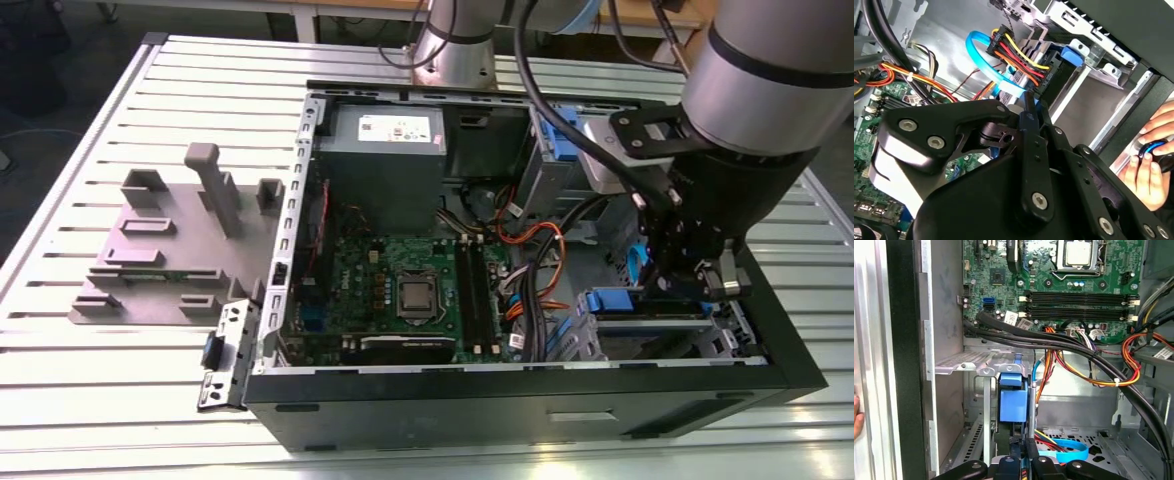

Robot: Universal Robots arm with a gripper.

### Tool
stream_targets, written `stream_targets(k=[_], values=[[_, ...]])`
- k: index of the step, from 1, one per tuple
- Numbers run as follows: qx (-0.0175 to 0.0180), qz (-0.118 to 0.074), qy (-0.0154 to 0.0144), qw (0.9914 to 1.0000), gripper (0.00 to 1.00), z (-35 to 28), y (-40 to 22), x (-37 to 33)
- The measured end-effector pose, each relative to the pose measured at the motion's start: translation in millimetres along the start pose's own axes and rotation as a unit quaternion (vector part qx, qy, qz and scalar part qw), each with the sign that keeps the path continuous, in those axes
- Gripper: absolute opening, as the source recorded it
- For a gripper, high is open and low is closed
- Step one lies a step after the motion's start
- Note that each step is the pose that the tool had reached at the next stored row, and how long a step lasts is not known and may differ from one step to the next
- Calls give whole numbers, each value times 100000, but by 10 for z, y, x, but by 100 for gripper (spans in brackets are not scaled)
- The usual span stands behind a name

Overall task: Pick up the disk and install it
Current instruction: 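Insert the second disk wire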

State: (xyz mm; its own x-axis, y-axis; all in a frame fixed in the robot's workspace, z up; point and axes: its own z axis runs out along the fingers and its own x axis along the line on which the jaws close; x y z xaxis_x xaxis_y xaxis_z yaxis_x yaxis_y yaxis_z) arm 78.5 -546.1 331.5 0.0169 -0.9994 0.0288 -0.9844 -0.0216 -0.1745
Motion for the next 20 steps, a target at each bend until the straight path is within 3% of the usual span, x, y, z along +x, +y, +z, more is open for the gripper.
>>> stream_targets(k=[3, 20], values=[[1, 45, -242, 100000, 16, 1, 0, 12], [1, 45, -238, 100000, 16, 6, 2, 70]])
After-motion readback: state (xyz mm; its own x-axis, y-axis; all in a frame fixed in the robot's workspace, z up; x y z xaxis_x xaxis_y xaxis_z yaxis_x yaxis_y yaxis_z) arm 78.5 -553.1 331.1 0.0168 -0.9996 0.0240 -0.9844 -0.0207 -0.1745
